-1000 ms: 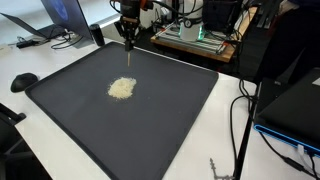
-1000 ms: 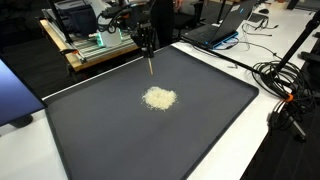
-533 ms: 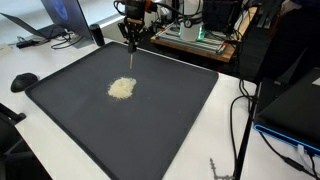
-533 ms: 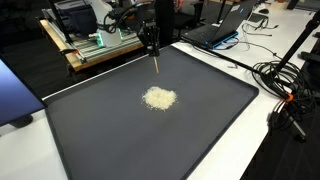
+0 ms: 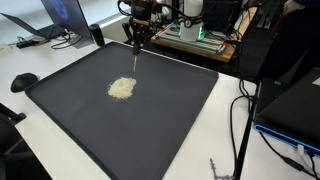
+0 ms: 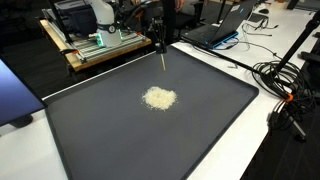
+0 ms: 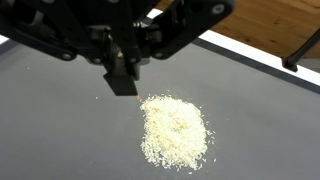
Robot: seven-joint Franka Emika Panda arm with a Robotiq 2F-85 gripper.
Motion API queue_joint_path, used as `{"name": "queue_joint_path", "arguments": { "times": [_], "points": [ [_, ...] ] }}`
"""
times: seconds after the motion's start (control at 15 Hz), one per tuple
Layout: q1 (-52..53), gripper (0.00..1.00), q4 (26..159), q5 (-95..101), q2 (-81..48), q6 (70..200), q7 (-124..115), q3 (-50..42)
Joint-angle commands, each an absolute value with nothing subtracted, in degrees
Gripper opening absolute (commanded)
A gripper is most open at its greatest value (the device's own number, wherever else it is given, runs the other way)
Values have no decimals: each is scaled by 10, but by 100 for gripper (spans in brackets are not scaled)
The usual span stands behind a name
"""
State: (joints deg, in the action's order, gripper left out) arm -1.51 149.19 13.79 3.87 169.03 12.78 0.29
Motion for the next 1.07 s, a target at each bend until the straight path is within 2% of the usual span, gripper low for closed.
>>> {"name": "queue_joint_path", "arguments": {
  "times": [0.0,0.4,0.87,1.0],
  "points": [
    [-27,3,1473,229,28,1685,51,21],
    [-7,3,1426,356,3,1633,-56,56],
    [39,3,1314,476,-87,1463,-143,101],
    [75,3,1281,491,-118,1418,-141,88]
  ]
}}
